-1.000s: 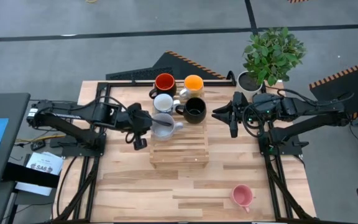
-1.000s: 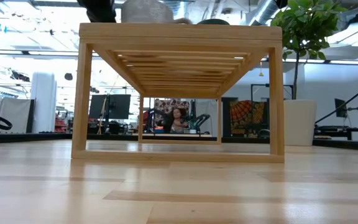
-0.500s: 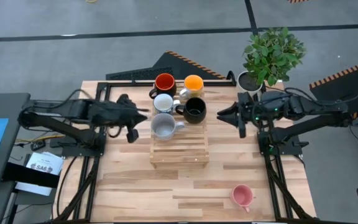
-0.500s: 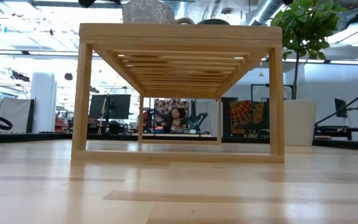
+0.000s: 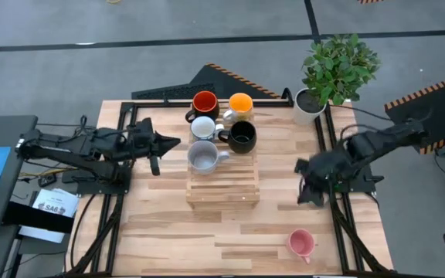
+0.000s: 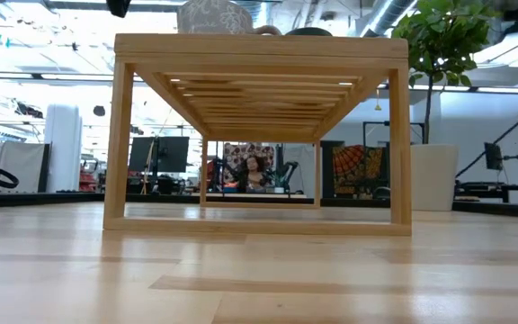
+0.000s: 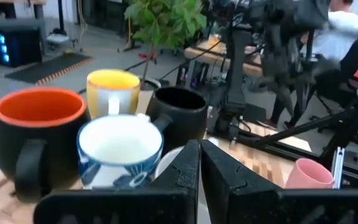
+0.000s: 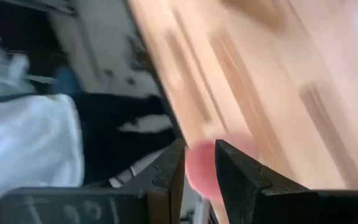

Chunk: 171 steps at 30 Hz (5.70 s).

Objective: Place coffee mugs
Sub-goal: Put the pink mug on the shelf, then return to Home Position

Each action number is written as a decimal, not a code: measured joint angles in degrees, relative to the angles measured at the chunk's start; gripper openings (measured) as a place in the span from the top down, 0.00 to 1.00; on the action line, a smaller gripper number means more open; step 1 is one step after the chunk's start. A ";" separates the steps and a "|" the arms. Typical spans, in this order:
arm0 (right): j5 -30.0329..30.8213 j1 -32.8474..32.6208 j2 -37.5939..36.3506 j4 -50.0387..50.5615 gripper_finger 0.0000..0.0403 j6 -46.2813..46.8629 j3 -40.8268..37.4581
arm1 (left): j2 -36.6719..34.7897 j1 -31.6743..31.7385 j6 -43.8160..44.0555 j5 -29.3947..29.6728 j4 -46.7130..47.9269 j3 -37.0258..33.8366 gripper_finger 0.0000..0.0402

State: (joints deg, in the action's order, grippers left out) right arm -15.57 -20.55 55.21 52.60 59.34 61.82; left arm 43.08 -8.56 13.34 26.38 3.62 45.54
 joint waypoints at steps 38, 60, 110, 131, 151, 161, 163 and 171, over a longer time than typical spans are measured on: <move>5.57 -22.52 20.49 -2.07 0.71 30.92 -5.54 | -1.10 0.04 -1.71 1.52 -0.13 0.04 1.00; 5.18 -24.09 32.63 -5.14 0.71 23.51 -5.46 | -1.10 0.04 -2.21 2.48 -0.13 0.07 1.00; 15.59 19.44 46.27 30.15 0.80 -14.37 48.10 | -2.74 0.02 -9.16 4.03 -0.89 0.09 1.00; 20.54 22.12 36.75 30.54 0.49 -24.16 48.02 | -3.04 0.02 -9.35 3.99 -1.13 0.07 1.00; 35.45 10.65 4.21 0.52 0.95 -25.60 13.64 | -2.96 0.02 -8.66 -0.67 -5.92 0.07 1.00; 35.17 12.52 0.10 -19.39 0.96 -29.86 6.48 | -3.23 1.77 -13.54 -9.38 -8.12 -1.38 1.00; 34.80 12.50 0.34 -21.14 0.96 -30.93 6.52 | -4.35 3.54 -12.88 -12.10 -9.88 -4.50 1.00; 27.55 12.50 2.33 -21.52 0.95 -34.60 6.52 | -14.45 9.63 -8.64 -16.86 -24.32 -21.72 1.00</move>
State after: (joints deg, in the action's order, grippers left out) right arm 11.98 -8.05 57.54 31.08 24.74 68.34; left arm 28.62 1.08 4.71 9.52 -20.71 23.82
